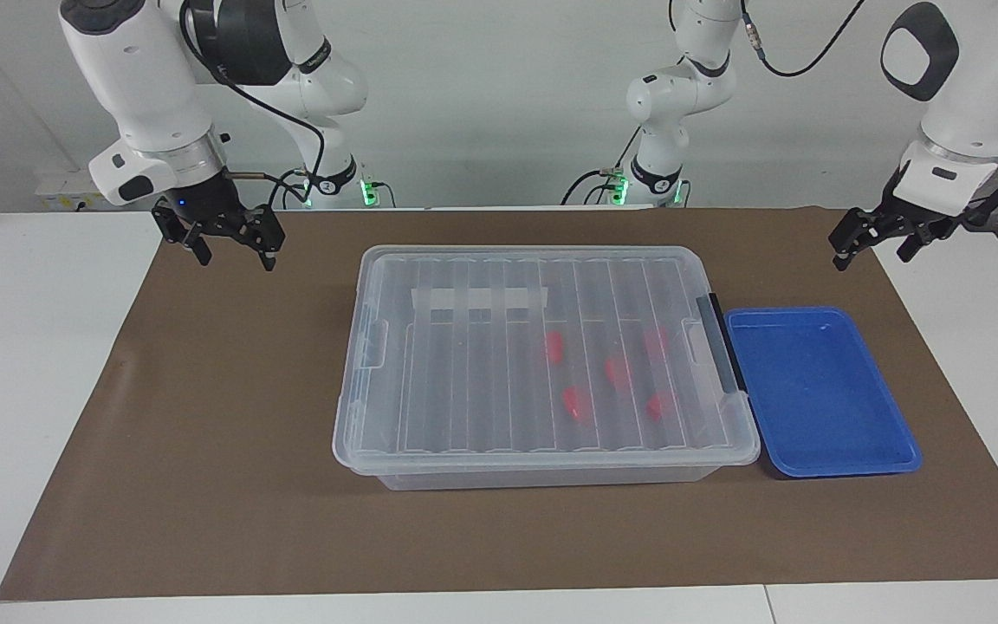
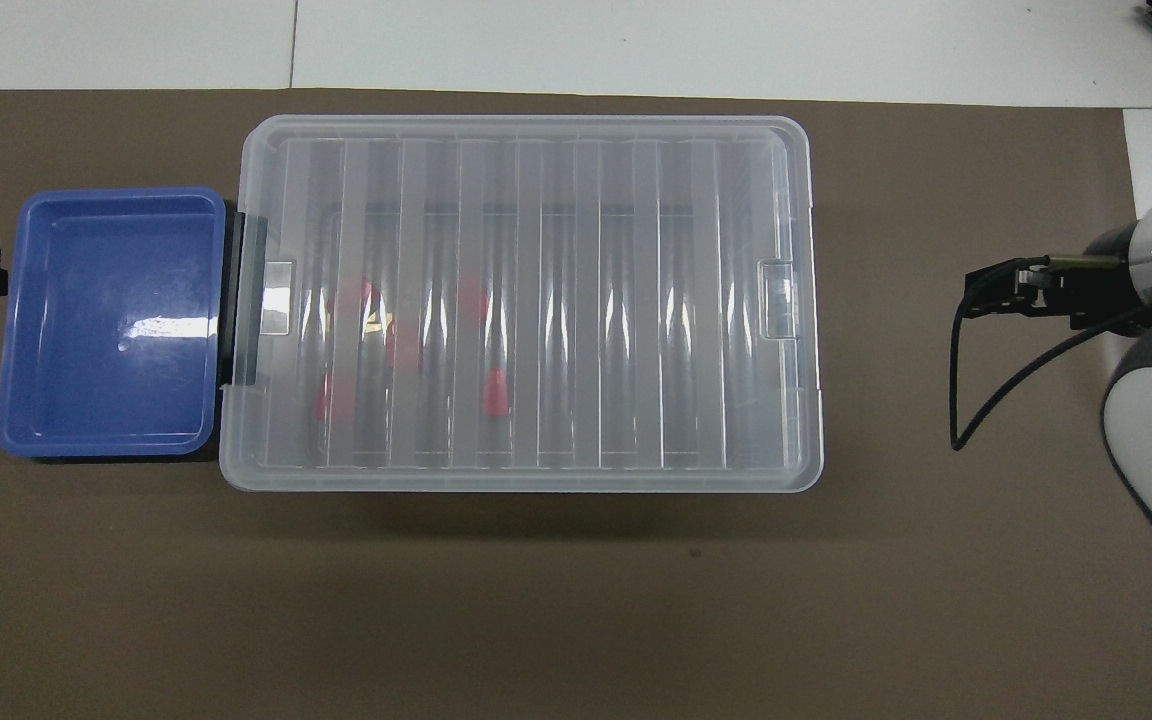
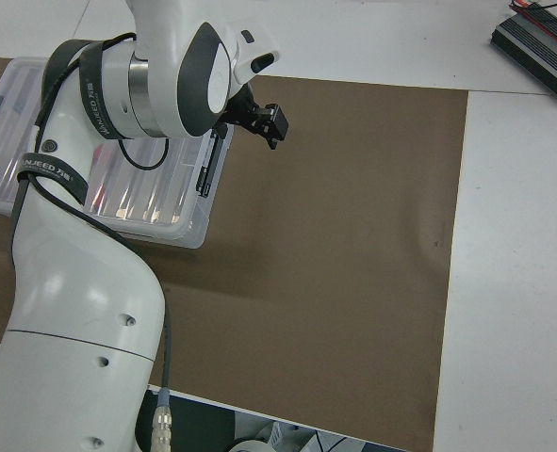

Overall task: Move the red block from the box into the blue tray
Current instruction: 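Move the right gripper to the edge of the clear lid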

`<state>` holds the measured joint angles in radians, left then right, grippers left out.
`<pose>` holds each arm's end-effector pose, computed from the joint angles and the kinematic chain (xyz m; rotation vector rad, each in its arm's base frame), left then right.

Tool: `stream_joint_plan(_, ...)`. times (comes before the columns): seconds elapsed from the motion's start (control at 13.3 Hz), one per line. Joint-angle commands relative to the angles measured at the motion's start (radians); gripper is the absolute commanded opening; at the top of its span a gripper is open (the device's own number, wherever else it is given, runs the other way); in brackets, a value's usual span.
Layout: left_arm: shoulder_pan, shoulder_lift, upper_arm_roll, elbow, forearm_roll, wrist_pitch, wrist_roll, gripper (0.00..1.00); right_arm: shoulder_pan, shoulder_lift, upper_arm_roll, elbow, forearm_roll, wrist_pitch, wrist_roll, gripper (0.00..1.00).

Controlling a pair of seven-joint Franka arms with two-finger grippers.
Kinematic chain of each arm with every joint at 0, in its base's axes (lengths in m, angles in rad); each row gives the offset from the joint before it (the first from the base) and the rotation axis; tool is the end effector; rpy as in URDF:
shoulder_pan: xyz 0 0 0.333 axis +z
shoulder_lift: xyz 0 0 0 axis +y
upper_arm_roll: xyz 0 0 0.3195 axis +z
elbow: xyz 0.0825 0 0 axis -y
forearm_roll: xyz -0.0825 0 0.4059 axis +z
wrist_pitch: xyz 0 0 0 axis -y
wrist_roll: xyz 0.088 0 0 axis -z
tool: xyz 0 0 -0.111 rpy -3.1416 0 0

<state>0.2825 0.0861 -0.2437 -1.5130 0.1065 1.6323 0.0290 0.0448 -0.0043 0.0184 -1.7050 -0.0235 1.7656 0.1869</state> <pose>0.6075 0.0411 0.6090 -3.0543 -0.0098 -0.0501 0.5883 0.0351 0.5770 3.1192 -0.1872 0.1052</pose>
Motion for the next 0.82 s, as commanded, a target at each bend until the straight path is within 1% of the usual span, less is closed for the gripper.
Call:
stream_joint_plan(0.0, 0.004, -0.028, 0.004, -0.035, -0.01, 0.018, 0.002, 1.0, 0.029, -0.003, 0.003, -0.093, 0.002, 0.136, 0.043, 0.97)
stream_joint_plan(0.15, 0.004, -0.028, 0.004, -0.035, -0.01, 0.018, 0.002, 1.0, 0.052, 0.018, 0.003, -0.119, 0.002, 0.239, 0.043, 0.97)
stream_joint_plan(0.3, 0.004, -0.028, 0.004, -0.035, -0.01, 0.018, 0.002, 1.0, 0.063, 0.052, 0.003, -0.122, 0.001, 0.259, 0.048, 0.97)
stream_joint_plan(0.38, 0.004, -0.028, 0.004, -0.035, -0.01, 0.018, 0.002, 1.0, 0.095, 0.067, 0.003, -0.125, 0.001, 0.281, 0.049, 0.97)
stream_joint_plan(0.45, 0.004, -0.028, 0.004, -0.035, -0.01, 0.018, 0.002, 1.0, 0.105, 0.079, 0.003, -0.145, 0.001, 0.313, 0.055, 0.98)
stream_joint_plan(0.6, 0.004, -0.028, 0.004, -0.035, -0.01, 0.018, 0.002, 1.0, 0.134, 0.078, 0.003, -0.188, 0.001, 0.357, 0.101, 0.99)
stream_joint_plan(0.75, 0.004, -0.028, 0.004, -0.035, -0.01, 0.018, 0.002, 1.0, 0.165, 0.078, 0.003, -0.211, 0.001, 0.36, 0.134, 0.99)
